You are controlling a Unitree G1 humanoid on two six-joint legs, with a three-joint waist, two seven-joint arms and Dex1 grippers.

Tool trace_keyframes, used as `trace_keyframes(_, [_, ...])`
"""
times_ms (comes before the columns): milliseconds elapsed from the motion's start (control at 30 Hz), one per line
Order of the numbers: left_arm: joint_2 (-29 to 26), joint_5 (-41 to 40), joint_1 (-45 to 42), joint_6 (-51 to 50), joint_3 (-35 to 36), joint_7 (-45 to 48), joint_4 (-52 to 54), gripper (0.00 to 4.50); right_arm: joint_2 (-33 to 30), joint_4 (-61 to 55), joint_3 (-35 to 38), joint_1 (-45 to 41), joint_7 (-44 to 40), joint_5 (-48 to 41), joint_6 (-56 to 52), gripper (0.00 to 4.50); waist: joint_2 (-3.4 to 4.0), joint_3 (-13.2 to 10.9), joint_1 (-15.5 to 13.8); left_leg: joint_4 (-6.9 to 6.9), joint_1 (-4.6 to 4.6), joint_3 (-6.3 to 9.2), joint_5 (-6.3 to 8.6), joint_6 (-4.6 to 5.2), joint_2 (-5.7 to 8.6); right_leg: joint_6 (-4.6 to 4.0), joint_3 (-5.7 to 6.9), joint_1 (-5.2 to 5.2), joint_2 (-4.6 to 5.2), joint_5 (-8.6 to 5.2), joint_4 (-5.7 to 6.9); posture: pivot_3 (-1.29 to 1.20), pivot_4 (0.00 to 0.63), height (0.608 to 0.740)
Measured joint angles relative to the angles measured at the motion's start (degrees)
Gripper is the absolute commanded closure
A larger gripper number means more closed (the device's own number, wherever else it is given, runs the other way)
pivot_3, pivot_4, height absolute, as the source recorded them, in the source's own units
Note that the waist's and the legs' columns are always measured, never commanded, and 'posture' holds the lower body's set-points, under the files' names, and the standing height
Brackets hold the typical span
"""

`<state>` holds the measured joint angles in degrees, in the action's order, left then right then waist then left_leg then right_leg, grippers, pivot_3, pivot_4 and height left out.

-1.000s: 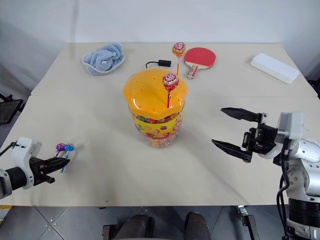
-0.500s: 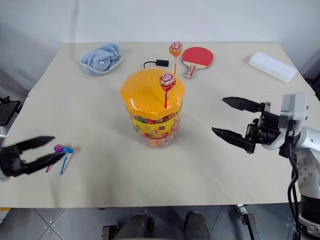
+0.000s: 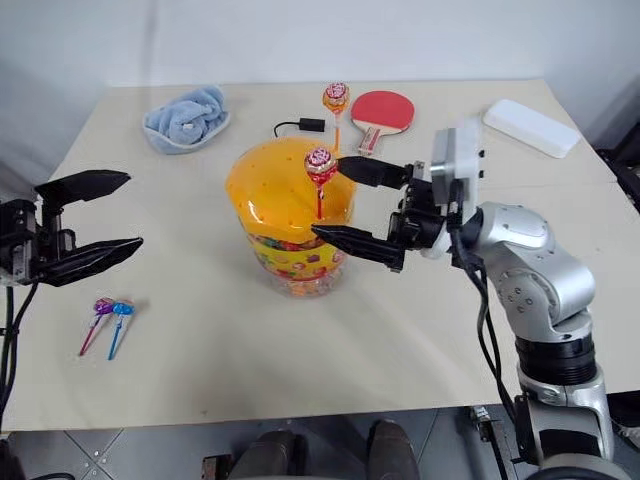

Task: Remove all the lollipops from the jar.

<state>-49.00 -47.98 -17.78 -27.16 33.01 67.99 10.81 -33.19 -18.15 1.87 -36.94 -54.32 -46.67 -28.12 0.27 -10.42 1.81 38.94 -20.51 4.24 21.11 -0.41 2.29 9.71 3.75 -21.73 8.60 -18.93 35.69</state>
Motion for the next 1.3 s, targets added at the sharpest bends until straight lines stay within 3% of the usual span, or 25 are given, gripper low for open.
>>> trace_keyframes(100, [1.24,-1.98,2.92,-0.77,0.91,-0.61,0.42,0.00,0.92,0.53,-1.31,-0.49,0.07,1.52,0.10,0.88,0.00,0.00,0.26,0.01,0.01,-0.05,0.00,0.00,-0.04,0.00,-0.01,-0.02,-0.01,0.00,0.00,0.00,0.150,0.740])
trace_keyframes(300, [2.62,-2.54,8.02,-0.21,3.03,-0.79,-0.31,0.00,3.64,1.85,-2.68,-2.65,0.79,4.27,0.38,2.99,0.01,0.00,0.10,0.05,0.01,-0.03,0.00,0.00,-0.06,0.00,-0.05,-0.02,0.01,0.00,0.00,0.00,0.150,0.740])
trace_keyframes(467, [3.39,-2.69,9.17,0.97,3.01,-0.50,-0.72,0.00,5.35,2.12,-3.36,-3.09,0.81,4.76,0.56,4.47,0.00,0.00,-0.23,0.10,0.01,0.07,0.00,-0.01,-0.08,0.00,-0.05,0.06,0.03,0.00,-0.01,0.00,0.150,0.740])
trace_keyframes(667, [4.01,-3.88,7.34,1.11,1.70,-0.14,-0.60,0.00,7.26,6.05,3.23,-5.11,-3.02,-3.11,1.02,4.47,0.01,0.00,-0.17,0.10,0.01,0.06,0.00,-0.01,-0.09,0.00,-0.04,0.05,0.04,0.00,0.00,0.00,0.150,0.740])
trace_keyframes(800, [4.00,-3.12,6.77,2.82,-0.12,0.54,-0.37,0.00,0.88,10.43,11.38,-9.56,-1.62,-8.33,-1.86,4.47,0.00,0.00,-0.23,0.05,0.02,0.08,0.00,0.00,-0.07,0.00,-0.01,0.07,0.03,0.00,-0.01,0.00,0.150,0.740])
trace_keyframes(867, [3.64,-1.95,7.35,3.83,-0.72,1.41,-0.24,0.00,-8.56,17.19,12.45,-8.06,-2.43,-3.91,-2.87,4.47,-0.02,0.01,-0.44,0.06,0.01,0.03,0.04,0.07,0.04,-0.02,-0.01,0.14,0.05,0.01,-0.06,0.00,0.150,0.740])
trace_keyframes(933, [3.07,-1.43,8.49,4.32,-1.33,2.70,0.40,0.00,-18.17,26.33,10.30,-2.78,-5.00,6.12,0.38,4.47,-0.08,0.05,-0.61,0.06,0.01,-0.14,0.09,0.16,0.14,-0.03,-0.02,0.18,0.04,0.01,-0.09,0.00,0.150,0.740])
trace_keyframes(1000, [3.23,-1.42,8.67,4.40,-2.64,2.85,1.43,0.00,-21.96,34.11,6.08,1.12,-5.37,15.23,3.71,4.47,-0.08,0.05,-0.33,0.06,0.00,-0.20,0.11,0.19,0.10,-0.03,-0.07,0.16,0.05,0.01,-0.16,0.00,0.150,0.740])
trace_keyframes(1167, [3.51,-0.59,7.32,6.27,-5.74,2.87,2.68,0.00,-22.57,45.10,-2.39,5.36,-5.13,28.43,7.04,4.47,0.43,-0.22,0.77,0.11,0.03,-0.55,0.10,0.18,-0.04,-0.02,-0.11,0.04,0.04,0.01,-0.16,0.00,0.150,0.740])
trace_keyframes(1300, [3.53,0.95,7.30,7.33,-6.57,2.14,2.24,0.00,-22.56,47.87,-4.06,5.73,-4.26,35.04,13.21,4.47,0.59,-0.21,1.05,0.12,0.11,-0.52,0.11,0.16,-0.05,-0.02,-0.05,0.09,0.01,0.01,-0.10,0.00,0.150,0.740])
